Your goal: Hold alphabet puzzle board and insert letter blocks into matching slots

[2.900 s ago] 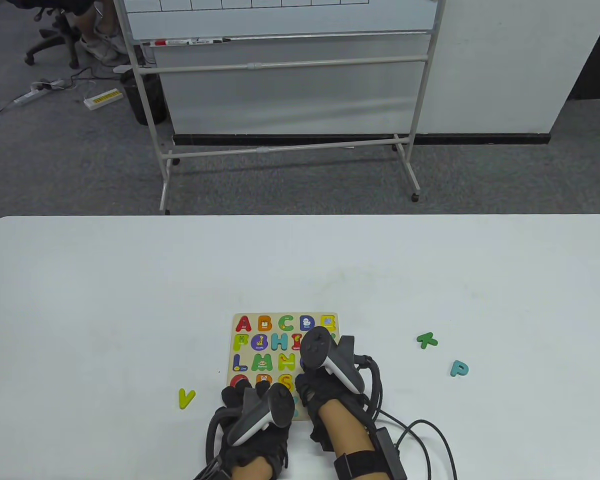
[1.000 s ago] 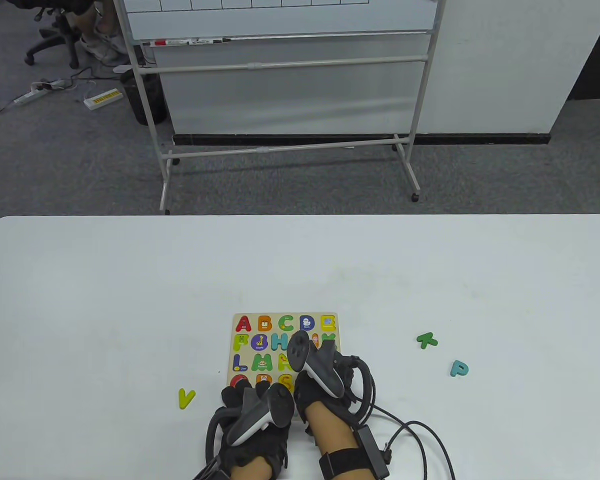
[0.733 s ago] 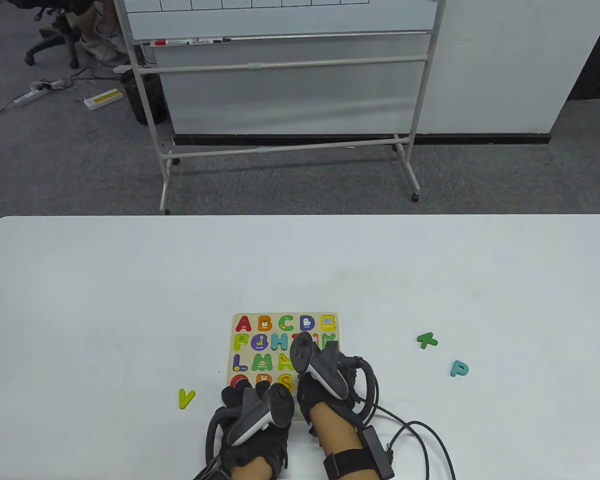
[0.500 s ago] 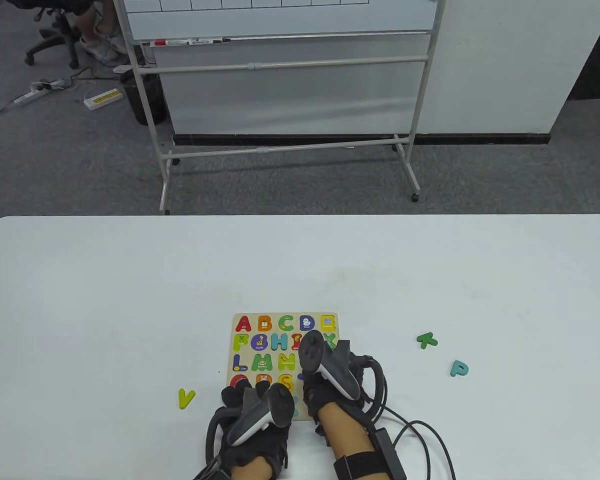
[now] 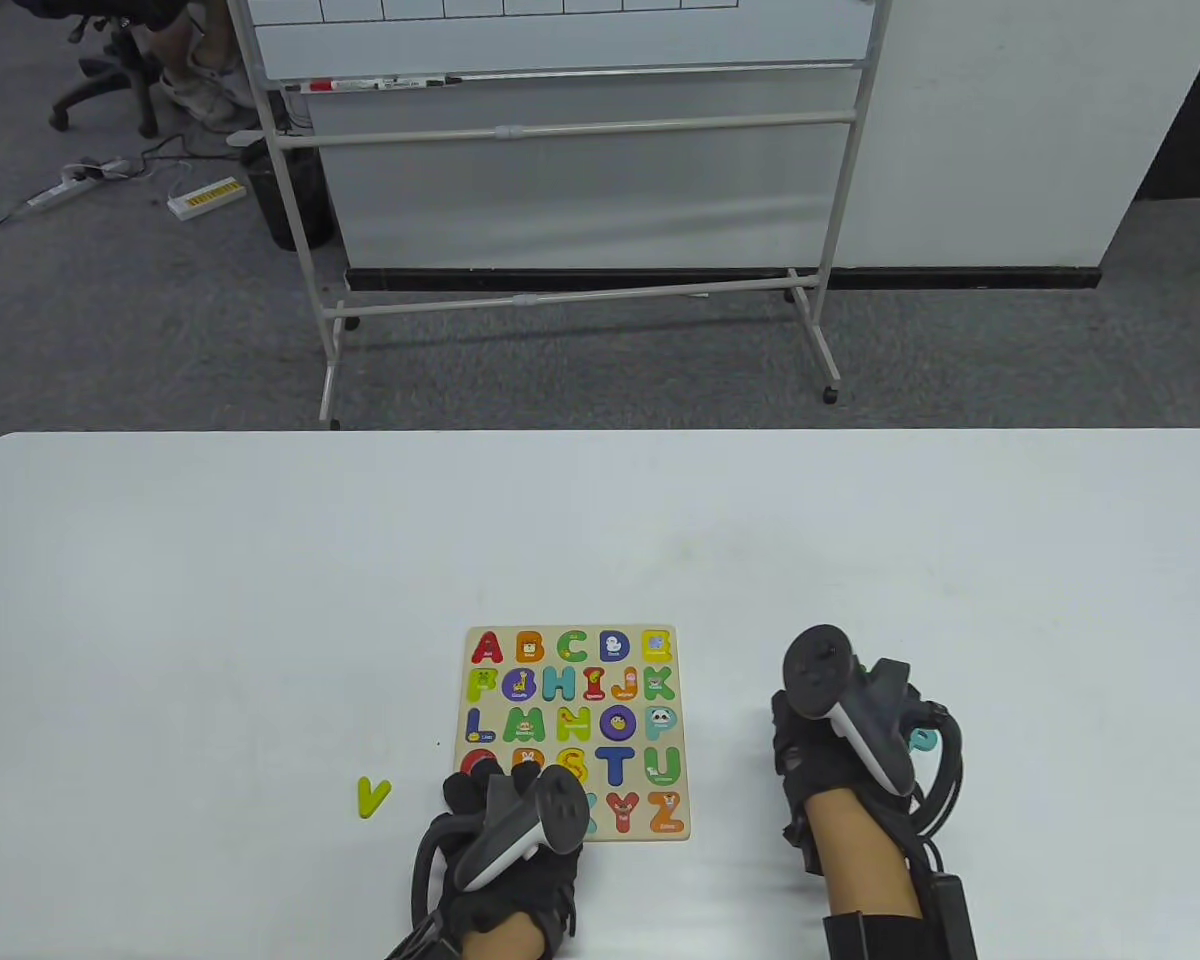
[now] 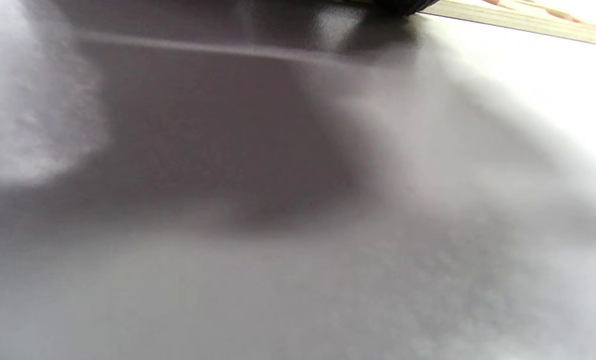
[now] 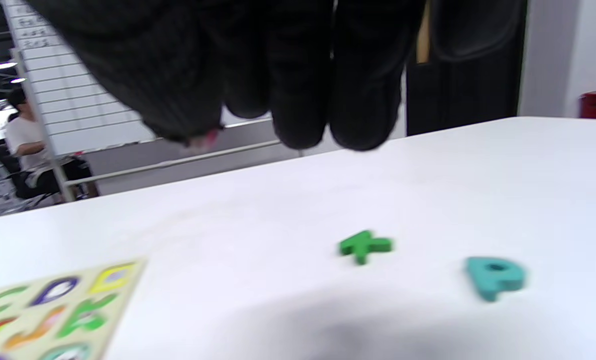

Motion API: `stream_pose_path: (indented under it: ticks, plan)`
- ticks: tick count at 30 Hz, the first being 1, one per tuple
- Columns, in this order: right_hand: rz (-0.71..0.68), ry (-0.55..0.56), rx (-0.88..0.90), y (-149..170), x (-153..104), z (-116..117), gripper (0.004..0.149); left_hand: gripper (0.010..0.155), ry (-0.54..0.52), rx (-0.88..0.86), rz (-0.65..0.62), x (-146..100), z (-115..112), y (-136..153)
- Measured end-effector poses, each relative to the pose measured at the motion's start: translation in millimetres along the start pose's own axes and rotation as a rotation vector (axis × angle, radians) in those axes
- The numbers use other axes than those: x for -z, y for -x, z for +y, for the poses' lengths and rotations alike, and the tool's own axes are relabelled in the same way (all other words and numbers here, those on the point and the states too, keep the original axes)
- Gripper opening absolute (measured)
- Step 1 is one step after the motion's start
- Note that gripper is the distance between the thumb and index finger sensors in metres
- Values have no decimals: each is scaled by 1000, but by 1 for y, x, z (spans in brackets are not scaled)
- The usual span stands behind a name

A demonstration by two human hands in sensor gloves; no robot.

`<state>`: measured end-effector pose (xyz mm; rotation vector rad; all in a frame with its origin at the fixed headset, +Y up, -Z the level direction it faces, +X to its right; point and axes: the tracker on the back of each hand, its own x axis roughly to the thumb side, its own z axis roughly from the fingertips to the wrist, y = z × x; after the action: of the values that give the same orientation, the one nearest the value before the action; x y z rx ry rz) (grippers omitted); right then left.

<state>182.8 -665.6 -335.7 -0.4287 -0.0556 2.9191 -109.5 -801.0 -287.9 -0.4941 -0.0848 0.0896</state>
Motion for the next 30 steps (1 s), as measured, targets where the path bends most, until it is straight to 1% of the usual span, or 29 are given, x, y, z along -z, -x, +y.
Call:
stream_pose_path:
  ticks: [3, 6, 9, 14, 19, 21, 23, 30]
  plan:
    - [25, 11, -46, 19, 4, -5, 65, 81, -1, 1, 0, 0, 0, 0]
    - [17, -4, -100, 36, 9, -2, 65, 81, -1, 3, 0, 0, 0, 0]
    - [11, -33, -136, 49, 15, 9, 66, 81, 0, 4, 0, 0, 0, 0]
    - [30, -54, -212, 71, 25, 37, 65, 81, 2, 3, 0, 0, 0, 0]
    - [39, -93, -215, 91, 31, 59, 63, 81, 5, 3, 0, 0, 1, 0]
    - [43, -108, -202, 97, 33, 65, 63, 81, 5, 4, -1, 0, 1, 0]
    - [33, -100, -204, 101, 34, 69, 64, 81, 6, 5, 1, 0, 1, 0]
    - [-8, -109, -240, 106, 36, 80, 58, 81, 10, 3, 0, 0, 1, 0]
